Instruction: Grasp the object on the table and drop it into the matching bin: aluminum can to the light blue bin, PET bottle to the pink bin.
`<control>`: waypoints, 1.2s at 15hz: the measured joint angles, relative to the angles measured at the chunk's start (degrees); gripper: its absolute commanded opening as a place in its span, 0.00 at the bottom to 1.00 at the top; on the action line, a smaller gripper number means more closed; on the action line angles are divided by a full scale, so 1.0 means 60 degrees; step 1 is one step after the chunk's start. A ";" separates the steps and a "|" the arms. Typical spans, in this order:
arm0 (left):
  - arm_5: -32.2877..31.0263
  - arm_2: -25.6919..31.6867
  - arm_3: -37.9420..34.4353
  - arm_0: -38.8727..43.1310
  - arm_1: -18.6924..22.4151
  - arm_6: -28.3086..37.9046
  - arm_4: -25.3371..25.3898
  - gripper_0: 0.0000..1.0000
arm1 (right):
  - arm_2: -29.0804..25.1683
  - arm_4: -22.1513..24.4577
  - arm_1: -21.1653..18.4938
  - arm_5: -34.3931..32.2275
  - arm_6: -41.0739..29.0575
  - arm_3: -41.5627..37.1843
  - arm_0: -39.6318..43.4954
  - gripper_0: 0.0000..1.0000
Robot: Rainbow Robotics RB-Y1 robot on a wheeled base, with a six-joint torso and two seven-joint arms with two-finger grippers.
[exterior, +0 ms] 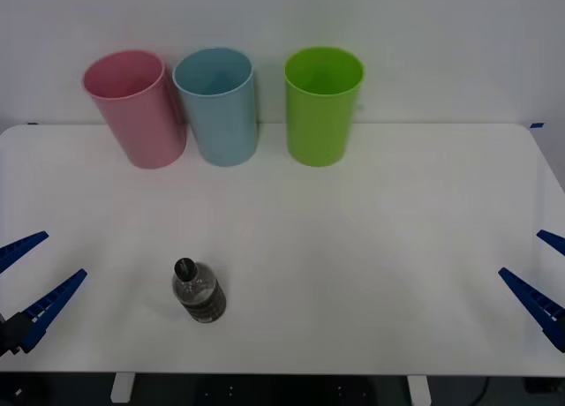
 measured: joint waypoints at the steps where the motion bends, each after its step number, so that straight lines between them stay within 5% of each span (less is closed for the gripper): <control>1: 0.0000 0.0000 0.0000 0.0000 0.0000 0.0000 0.0000 1.00 | 0.0000 0.0000 0.0000 0.0000 0.0000 0.0000 0.0000 1.00; 6: 0.0009 -0.0239 0.0149 -0.0190 -0.0346 -0.0017 0.0068 1.00 | 0.0000 0.0000 0.0000 0.0000 0.0000 -0.0001 0.0000 1.00; 13: 0.0031 -0.0454 0.0429 -0.0215 -0.0070 -0.0198 0.0213 1.00 | -0.0001 0.0000 -0.0001 0.0000 0.0000 -0.0001 0.0000 1.00; 18: -0.0153 -0.0960 0.1118 -0.0236 0.0504 -0.1285 0.0147 1.00 | -0.0001 0.0000 -0.0001 0.0000 0.0000 -0.0001 0.0000 1.00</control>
